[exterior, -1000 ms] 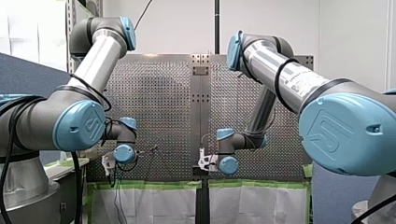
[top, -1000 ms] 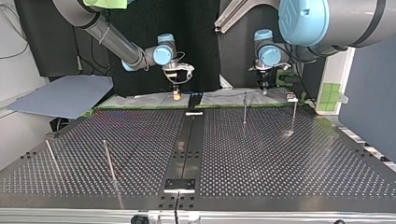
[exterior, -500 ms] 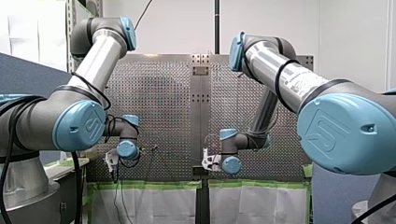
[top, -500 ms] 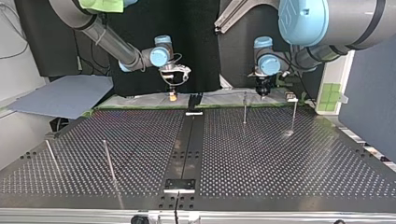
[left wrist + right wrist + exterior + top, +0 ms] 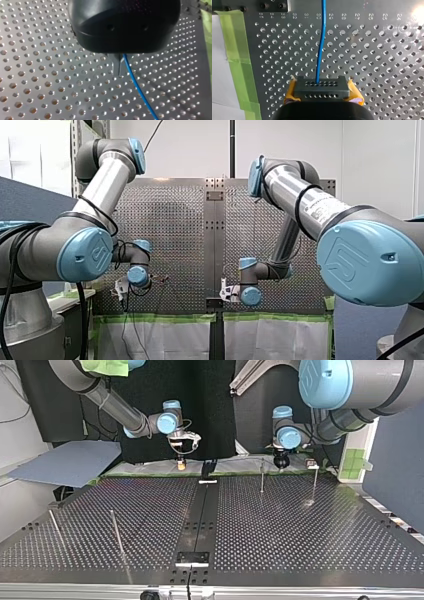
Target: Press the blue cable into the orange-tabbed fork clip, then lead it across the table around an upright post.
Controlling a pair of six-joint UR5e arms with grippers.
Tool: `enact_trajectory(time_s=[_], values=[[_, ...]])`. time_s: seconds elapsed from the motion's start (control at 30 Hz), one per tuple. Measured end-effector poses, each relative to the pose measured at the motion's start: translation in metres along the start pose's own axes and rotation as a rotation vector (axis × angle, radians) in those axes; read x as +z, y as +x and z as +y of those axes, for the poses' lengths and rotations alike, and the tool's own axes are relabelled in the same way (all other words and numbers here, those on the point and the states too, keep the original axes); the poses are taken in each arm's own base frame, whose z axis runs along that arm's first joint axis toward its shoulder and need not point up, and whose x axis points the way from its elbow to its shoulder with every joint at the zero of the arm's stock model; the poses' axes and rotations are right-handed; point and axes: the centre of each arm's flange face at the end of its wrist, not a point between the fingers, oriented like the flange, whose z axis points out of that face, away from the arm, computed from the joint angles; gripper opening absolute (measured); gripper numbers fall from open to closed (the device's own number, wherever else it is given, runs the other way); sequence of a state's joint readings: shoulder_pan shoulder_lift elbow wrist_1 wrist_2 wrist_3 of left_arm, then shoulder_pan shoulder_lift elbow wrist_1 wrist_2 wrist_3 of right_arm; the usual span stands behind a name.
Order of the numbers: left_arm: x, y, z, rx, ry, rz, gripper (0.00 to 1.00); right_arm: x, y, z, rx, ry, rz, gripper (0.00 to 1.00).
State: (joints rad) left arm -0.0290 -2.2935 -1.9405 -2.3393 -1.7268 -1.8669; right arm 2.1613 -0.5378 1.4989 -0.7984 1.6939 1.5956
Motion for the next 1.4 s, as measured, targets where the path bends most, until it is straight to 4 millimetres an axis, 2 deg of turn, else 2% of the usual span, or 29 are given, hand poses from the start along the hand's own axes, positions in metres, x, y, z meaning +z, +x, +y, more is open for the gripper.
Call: enact_trajectory(time_s=[0.4, 0.67, 0.7, 0.73, 0.77, 0.83, 0.87, 0.93, 1.07, 1.13, 1.17, 1.2, 1.23, 1.27, 1.3, 1.33, 1.4], values=[[0.021, -0.019, -0.008, -0.031, 0.02, -0.043, 0.0, 0.02, 0.018, 0.009, 0.0, -0.015, 0.004, 0.0], [0.027, -0.026, -0.009, -0.047, 0.023, -0.059, 0.0, 0.034, 0.03, 0.021, 0.001, -0.031, 0.01, 0.0], [0.028, -0.027, -0.009, -0.048, 0.023, -0.061, 0.02, 0.034, 0.031, 0.021, 0.001, -0.032, 0.01, 0.0], [0.028, -0.027, -0.009, -0.048, 0.023, -0.062, 0.09, 0.035, 0.031, 0.022, 0.001, -0.033, 0.009, 0.0], [0.028, -0.027, -0.009, -0.047, 0.024, -0.063, 0.09, 0.035, 0.031, 0.022, 0.0, -0.034, 0.009, 0.0], [0.028, -0.027, -0.01, -0.037, 0.032, -0.063, 0.24, 0.035, 0.031, 0.023, 0.0, -0.035, 0.008, 0.0], [0.028, -0.027, -0.01, -0.031, 0.035, -0.062, 0.24, 0.035, 0.031, 0.023, 0.0, -0.035, 0.007, 0.0], [0.028, -0.026, -0.01, -0.018, 0.036, -0.056, 0.38, 0.035, 0.031, 0.024, 0.0, -0.036, 0.007, 0.0], [0.026, -0.025, -0.008, -0.006, 0.018, -0.042, 0.42, 0.036, 0.031, 0.024, 0.0, -0.036, 0.006, 0.0], [0.024, -0.024, -0.007, -0.003, 0.003, -0.031, 0.5, 0.035, 0.031, 0.024, 0.0, -0.036, 0.004, 0.0], [0.024, -0.023, -0.006, 0.0, 0.001, -0.026, 0.5, 0.035, 0.031, 0.024, -0.001, -0.036, 0.004, 0.0], [0.023, -0.023, -0.006, 0.005, 0.002, -0.019, 0.56, 0.035, 0.031, 0.024, -0.001, -0.037, 0.003, 0.0], [0.023, -0.023, -0.006, 0.008, 0.005, -0.014, 0.69, 0.035, 0.031, 0.024, -0.001, -0.037, 0.002, 0.0], [0.023, -0.022, -0.006, 0.011, 0.01, -0.01, 0.69, 0.035, 0.031, 0.024, -0.001, -0.037, 0.002, 0.0], [0.022, -0.021, -0.007, 0.012, 0.018, -0.003, 0.79, 0.035, 0.031, 0.024, -0.001, -0.037, 0.002, 0.0], [0.022, -0.021, -0.008, 0.013, 0.025, 0.002, 0.97, 0.035, 0.031, 0.024, -0.001, -0.037, 0.002, 0.0], [0.019, -0.017, -0.01, 0.019, 0.041, 0.023, 1.0, 0.035, 0.031, 0.024, -0.001, -0.037, 0.001, 0.0]])
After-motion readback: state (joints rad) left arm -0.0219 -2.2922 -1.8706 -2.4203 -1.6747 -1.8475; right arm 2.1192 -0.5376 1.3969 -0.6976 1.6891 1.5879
